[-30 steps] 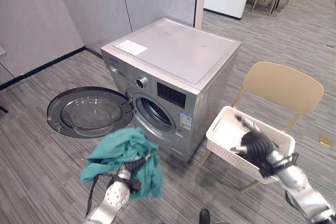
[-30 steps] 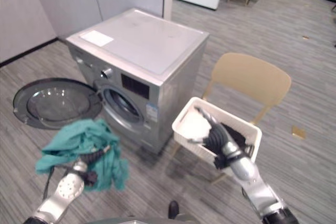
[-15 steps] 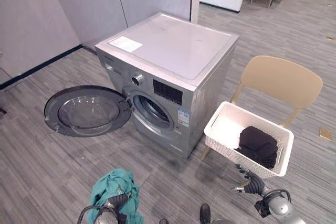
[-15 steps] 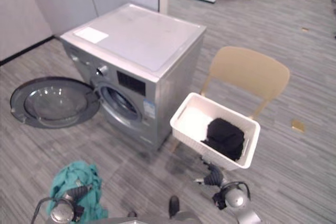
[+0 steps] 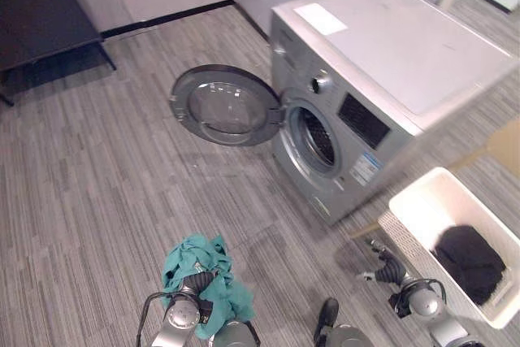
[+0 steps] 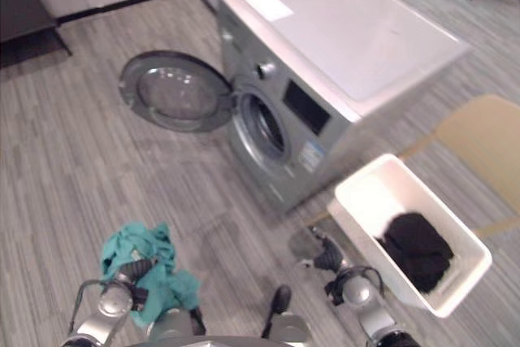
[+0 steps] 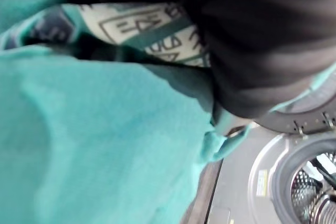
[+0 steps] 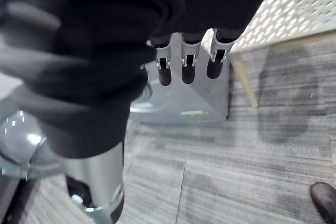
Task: Grab the laundry basket,head to the washer,open it,put in the laundry and shut it.
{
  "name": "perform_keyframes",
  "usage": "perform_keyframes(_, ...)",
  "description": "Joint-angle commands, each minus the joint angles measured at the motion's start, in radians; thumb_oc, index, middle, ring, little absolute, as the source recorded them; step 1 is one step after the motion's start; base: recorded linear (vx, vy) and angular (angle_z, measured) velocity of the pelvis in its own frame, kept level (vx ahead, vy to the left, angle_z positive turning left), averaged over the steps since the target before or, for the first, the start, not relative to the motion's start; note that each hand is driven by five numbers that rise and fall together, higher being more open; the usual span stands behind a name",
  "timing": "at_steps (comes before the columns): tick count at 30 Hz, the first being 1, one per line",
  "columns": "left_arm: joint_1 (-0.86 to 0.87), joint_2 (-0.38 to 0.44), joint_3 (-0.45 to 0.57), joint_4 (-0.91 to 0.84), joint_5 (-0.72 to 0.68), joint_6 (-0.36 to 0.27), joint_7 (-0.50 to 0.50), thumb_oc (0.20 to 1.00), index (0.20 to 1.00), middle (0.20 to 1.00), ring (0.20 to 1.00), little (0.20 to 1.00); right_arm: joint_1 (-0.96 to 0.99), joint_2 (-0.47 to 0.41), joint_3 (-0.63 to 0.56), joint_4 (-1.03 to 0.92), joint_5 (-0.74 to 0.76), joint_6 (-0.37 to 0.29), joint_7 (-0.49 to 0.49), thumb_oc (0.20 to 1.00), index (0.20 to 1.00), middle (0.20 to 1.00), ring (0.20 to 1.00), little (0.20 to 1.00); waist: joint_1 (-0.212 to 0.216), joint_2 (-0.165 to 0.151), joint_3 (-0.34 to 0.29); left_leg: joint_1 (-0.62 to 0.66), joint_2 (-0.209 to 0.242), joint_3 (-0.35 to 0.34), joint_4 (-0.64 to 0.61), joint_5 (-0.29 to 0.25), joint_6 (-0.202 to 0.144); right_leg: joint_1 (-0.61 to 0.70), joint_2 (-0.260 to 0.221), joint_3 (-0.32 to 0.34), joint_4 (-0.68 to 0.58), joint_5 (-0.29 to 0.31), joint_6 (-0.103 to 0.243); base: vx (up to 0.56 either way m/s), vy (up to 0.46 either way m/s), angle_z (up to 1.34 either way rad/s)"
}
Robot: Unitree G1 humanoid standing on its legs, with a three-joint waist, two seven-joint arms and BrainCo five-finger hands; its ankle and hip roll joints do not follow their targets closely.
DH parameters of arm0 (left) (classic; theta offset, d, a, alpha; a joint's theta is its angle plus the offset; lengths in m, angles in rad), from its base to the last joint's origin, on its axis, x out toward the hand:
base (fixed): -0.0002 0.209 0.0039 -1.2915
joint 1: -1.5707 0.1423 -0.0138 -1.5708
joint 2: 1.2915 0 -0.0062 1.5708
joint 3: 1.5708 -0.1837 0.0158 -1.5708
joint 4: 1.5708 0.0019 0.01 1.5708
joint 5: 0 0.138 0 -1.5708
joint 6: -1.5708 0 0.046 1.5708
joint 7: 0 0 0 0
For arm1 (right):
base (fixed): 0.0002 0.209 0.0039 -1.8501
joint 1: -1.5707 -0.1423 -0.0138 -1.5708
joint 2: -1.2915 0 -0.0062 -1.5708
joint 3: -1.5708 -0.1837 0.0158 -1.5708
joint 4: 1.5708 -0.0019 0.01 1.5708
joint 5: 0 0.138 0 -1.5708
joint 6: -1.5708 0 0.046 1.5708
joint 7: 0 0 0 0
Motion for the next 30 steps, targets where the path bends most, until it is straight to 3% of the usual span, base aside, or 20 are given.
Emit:
perform_keyframes(1,-0.014,0.054,0.045,-0.034,-0.041,-0.023,0.017,0.2,0.2,0.2,0.2,0.2,-0.049,0.022,-0.002,-0.048,-0.005,-0.029,-0.012,1.0,1.0,1.0,1.0,1.0,0.012,-0.002,-0.029,-0.019,-0.027,-0.044,0.017,-0.036,0.011,0.067,-0.011,0.09,0.233,-0.153,0.052,0.26,0.275,0.12)
perform_keyframes(3,-0.026,0.066,0.048,-0.032,-0.039,-0.02,0.022,0.2,0.2,0.2,0.2,0.2,-0.069,0.035,0.011,-0.073,0.006,-0.031,-0.011,1.0,1.0,1.0,1.0,1.0,0.011,-0.012,-0.017,0.001,-0.065,-0.056,0.01,-0.068,0.039,0.017,-0.012,0.155,0.325,-0.115,0.066,0.3,0.302,0.24)
perform_keyframes(4,-0.03,0.071,0.045,-0.036,-0.04,-0.02,0.019,0.2,0.2,0.2,0.2,0.2,-0.059,0.039,0.014,-0.102,0.017,-0.037,-0.002,1.0,1.0,1.0,1.0,1.0,-0.016,-0.003,0.0,0.052,-0.096,-0.09,-0.021,-0.087,0.056,-0.073,0.062,0.266,0.422,-0.125,0.053,0.27,0.249,0.29)
perform_keyframes(5,-0.03,0.07,0.046,-0.036,-0.04,-0.019,0.019,0.2,0.2,0.2,0.2,0.2,-0.059,0.038,0.014,-0.103,0.017,-0.036,-0.002,1.0,1.0,1.0,1.0,1.0,-0.014,-0.004,0.0,0.054,-0.098,-0.088,-0.024,-0.087,0.057,-0.077,0.06,0.27,0.429,-0.129,0.053,0.32,0.263,0.19)
perform_keyframes(6,-0.033,0.07,0.045,-0.046,-0.045,-0.024,0.015,0.2,0.2,0.2,0.2,0.2,-0.056,0.035,0.018,-0.116,0.028,-0.038,0.005,1.0,1.0,1.0,1.0,1.0,-0.028,0.018,0.015,0.079,-0.101,-0.099,-0.042,-0.08,0.066,-0.139,0.113,0.299,0.419,-0.151,0.036,0.12,0.086,0.3)
perform_keyframes(9,-0.034,0.064,0.029,-0.05,-0.042,-0.022,0.01,0.2,0.2,0.2,0.2,0.2,-0.049,0.033,0.021,-0.119,0.028,-0.041,0.005,1.0,1.0,1.0,1.0,1.0,-0.047,0.028,0.031,0.124,-0.114,-0.122,-0.06,-0.095,0.07,-0.201,0.152,0.314,0.407,-0.164,0.019,0.24,0.069,0.29)
perform_keyframes(10,-0.036,0.056,0.018,-0.049,-0.037,-0.02,-0.003,0.2,0.2,0.2,0.2,0.2,-0.043,0.03,0.022,-0.114,0.027,-0.037,0.008,1.0,1.0,1.0,1.0,1.0,-0.058,0.027,0.04,0.156,-0.131,-0.147,-0.06,-0.117,0.076,-0.237,0.166,0.312,0.355,-0.141,0.02,0.28,0.027,0.26)
perform_keyframes(13,-0.043,0.046,0.004,-0.036,-0.03,-0.02,-0.008,0.2,0.2,0.2,0.2,0.2,-0.034,0.028,0.018,-0.11,0.025,-0.036,0.006,1.0,1.0,1.0,1.0,1.0,-0.068,0.023,0.044,0.179,-0.146,-0.167,-0.042,-0.146,0.076,-0.252,0.165,0.295,0.283,-0.111,0.025,0.34,-0.043,0.53)
perform_keyframes(14,-0.047,0.037,-0.005,-0.036,-0.024,-0.018,-0.011,0.2,0.2,0.2,0.2,0.2,-0.032,0.025,0.022,-0.1,0.015,-0.033,0.005,1.0,1.0,1.0,1.0,1.0,-0.062,0.022,0.036,0.213,-0.154,-0.182,-0.027,-0.189,0.071,-0.251,0.15,0.241,0.22,-0.101,0.039,0.27,-0.044,0.34)
perform_keyframes(15,-0.047,0.037,-0.005,-0.035,-0.024,-0.018,-0.011,0.2,0.2,0.2,0.2,0.2,-0.032,0.025,0.022,-0.099,0.014,-0.034,0.004,1.0,1.0,1.0,1.0,1.0,-0.064,0.023,0.037,0.214,-0.152,-0.185,-0.025,-0.191,0.07,-0.245,0.151,0.238,0.214,-0.1,0.039,0.36,-0.084,0.11)
perform_keyframes(17,-0.036,0.028,-0.012,-0.036,-0.021,-0.022,-0.02,0.2,0.2,0.2,0.2,0.2,-0.025,0.026,0.019,-0.094,0.009,-0.034,0.007,1.0,1.0,1.0,1.0,1.0,-0.059,0.01,0.025,0.234,-0.157,-0.167,-0.007,-0.196,0.066,-0.231,0.123,0.153,0.206,-0.078,0.023,0.18,-0.136,-0.14)
perform_keyframes(19,-0.031,0.018,-0.032,-0.029,-0.005,-0.021,-0.025,0.2,0.2,0.2,0.2,0.2,-0.003,0.02,0.014,-0.095,0.009,-0.037,0.011,1.0,1.0,1.0,1.0,1.0,-0.072,0.008,0.001,0.249,-0.15,-0.172,0.017,-0.214,0.049,-0.196,0.137,0.18,0.174,-0.083,0.013,0.28,-0.19,0.01)
perform_keyframes(20,-0.027,0.008,-0.034,-0.033,-0.008,-0.021,-0.029,0.2,0.2,0.2,0.2,0.2,0.002,0.015,0.007,-0.086,0.009,-0.035,0.011,1.0,1.0,1.0,1.0,1.0,-0.076,0.013,-0.009,0.248,-0.139,-0.173,0.044,-0.207,0.033,-0.176,0.141,0.18,0.159,-0.082,0.007,0.34,-0.217,0.19)
perform_keyframes(22,-0.024,-0.007,-0.056,-0.032,-0.008,-0.019,-0.04,0.2,0.2,0.2,0.2,0.2,0.022,-0.009,-0.009,-0.087,0.033,-0.034,0.013,1.0,1.0,1.0,1.0,1.0,-0.081,0.009,-0.014,0.187,-0.075,-0.17,0.264,-0.125,-0.021,-0.092,0.179,0.224,0.104,-0.104,-0.038,0.37,-0.23,0.18)
perform_keyframes(23,-0.031,-0.012,-0.064,-0.026,-0.009,-0.019,-0.04,0.2,0.2,0.2,0.2,0.2,0.023,-0.012,-0.011,-0.083,0.039,-0.034,0.011,1.0,1.0,1.0,1.0,1.0,-0.078,0.008,-0.008,0.165,-0.073,-0.178,0.275,-0.12,-0.018,-0.075,0.183,0.238,0.092,-0.11,-0.044,0.22,-0.116,0.03)
perform_keyframes(26,-0.033,-0.017,-0.076,-0.031,-0.008,-0.018,-0.044,0.2,0.2,0.2,0.2,0.2,0.022,-0.019,-0.012,-0.071,0.039,-0.032,0.01,1.0,1.0,1.0,1.0,1.0,-0.07,0.0,-0.001,0.111,-0.079,-0.196,0.249,-0.147,0.0,-0.053,0.179,0.262,0.077,-0.122,-0.043,0.2,0.008,-0.53)
perform_keyframes(27,-0.024,-0.015,-0.083,-0.045,-0.002,-0.021,-0.045,0.2,0.2,0.2,0.2,0.2,0.018,-0.022,-0.013,-0.062,0.034,-0.036,0.007,1.0,1.0,1.0,1.0,1.0,-0.052,-0.007,0.009,0.04,-0.095,-0.263,0.145,-0.128,0.007,-0.026,0.182,0.3,0.068,-0.141,-0.035,0.28,0.063,-0.53)
perform_keyframes(29,-0.025,-0.014,-0.085,-0.045,-0.003,-0.022,-0.041,0.2,0.2,0.2,0.2,0.2,0.014,-0.021,-0.01,-0.051,0.032,-0.037,0.003,1.0,1.0,1.0,1.0,1.0,-0.044,-0.007,0.011,0.013,-0.099,-0.292,0.098,-0.086,0.0,-0.017,0.187,0.318,0.064,-0.147,-0.034,0.26,0.062,-0.54)
perform_keyframes(30,-0.024,-0.014,-0.087,-0.04,-0.015,-0.023,-0.034,0.2,0.2,0.2,0.2,0.2,0.007,-0.019,-0.006,-0.044,0.034,-0.037,-0.002,1.0,1.0,1.0,1.0,1.0,-0.018,-0.004,0.028,-0.042,-0.096,-0.383,0.041,-0.016,-0.016,0.006,0.205,0.366,0.08,-0.167,-0.039,0.16,0.042,-0.72)
